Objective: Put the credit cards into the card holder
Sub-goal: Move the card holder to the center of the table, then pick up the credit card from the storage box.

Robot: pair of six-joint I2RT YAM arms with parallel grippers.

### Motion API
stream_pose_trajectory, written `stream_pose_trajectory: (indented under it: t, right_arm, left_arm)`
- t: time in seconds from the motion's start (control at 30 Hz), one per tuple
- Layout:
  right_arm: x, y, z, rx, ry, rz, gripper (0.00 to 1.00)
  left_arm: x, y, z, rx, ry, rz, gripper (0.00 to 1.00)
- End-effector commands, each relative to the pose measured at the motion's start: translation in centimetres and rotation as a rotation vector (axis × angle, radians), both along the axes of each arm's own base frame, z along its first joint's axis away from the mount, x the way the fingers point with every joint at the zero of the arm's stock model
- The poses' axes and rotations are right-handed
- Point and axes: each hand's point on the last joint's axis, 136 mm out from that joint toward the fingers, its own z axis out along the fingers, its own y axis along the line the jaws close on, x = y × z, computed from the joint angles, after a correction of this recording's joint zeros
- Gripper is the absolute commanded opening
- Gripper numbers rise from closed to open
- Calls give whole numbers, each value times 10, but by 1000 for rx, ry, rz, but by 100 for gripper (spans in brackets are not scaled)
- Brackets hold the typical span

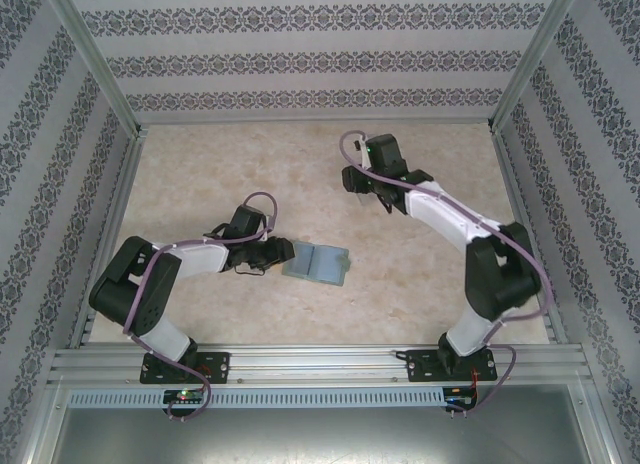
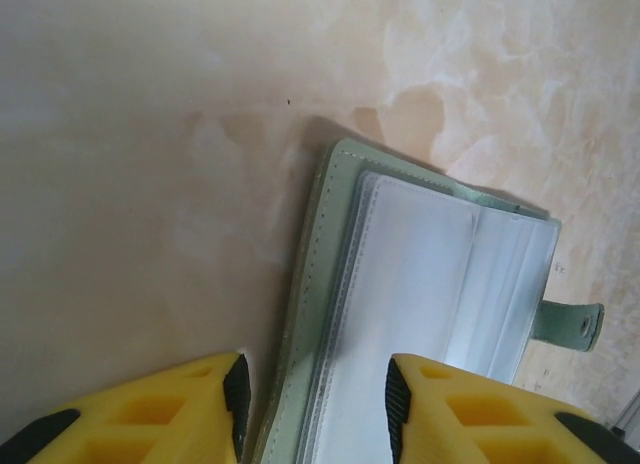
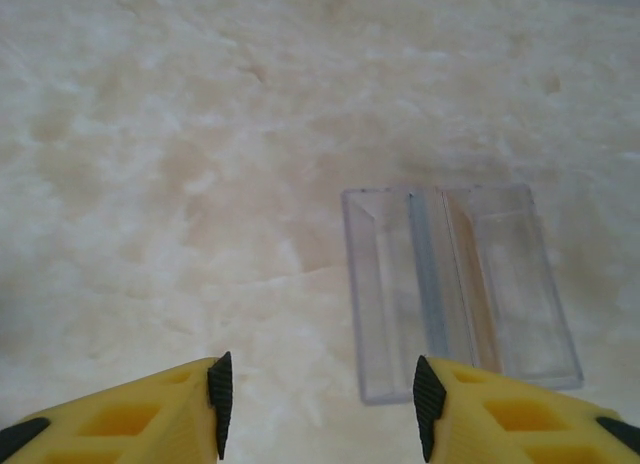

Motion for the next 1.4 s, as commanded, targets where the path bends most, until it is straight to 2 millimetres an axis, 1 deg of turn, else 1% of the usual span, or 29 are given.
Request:
stream_pose_trajectory:
  t: [0.0, 0.13, 0.2, 0.27, 0.4, 0.57, 0.67, 0.83, 0.93, 1.1, 1.27, 1.37]
  right_arm:
    - [11, -18, -28, -199, 91, 13, 55]
    - [33, -22, -45, -279, 133, 7, 56]
    - [39, -27, -51, -303, 163, -9, 57]
    - [45, -31, -53, -318, 165, -17, 57]
    - [50, -37, -56, -334, 178, -25, 57]
    - [54, -41, -70, -375, 210, -14, 57]
    - [56, -40, -75, -376, 213, -2, 57]
    - [58, -45, -83, -408, 224, -11, 57]
    - [59, -50, -82, -434, 217, -27, 55]
    - [60, -50, -70, -451, 181, -21, 53]
    - [60, -60, -63, -531, 147, -30, 51]
    - [60, -59, -54, -553, 112, -25, 50]
  left_arm:
    - [-17, -18, -8, -40, 44, -12, 40]
    - [-24, -22, -13, -38, 64, -11, 36]
    - [-26, -23, -14, -42, 74, -9, 34]
    - [-27, -24, -14, -46, 78, -6, 34]
    - [-26, -23, -8, -43, 71, -4, 33]
    - [-21, -21, 3, -20, 37, -3, 37]
    - [-17, -14, 10, 10, -4, 21, 38]
    - [-11, 1, 27, 96, -77, 34, 39]
    - [-7, 10, 35, 133, -116, 50, 40]
    - [-3, 21, 45, 195, -158, 66, 41]
    - [-1, 26, 47, 225, -174, 70, 41]
    - [-1, 25, 47, 222, -179, 73, 41]
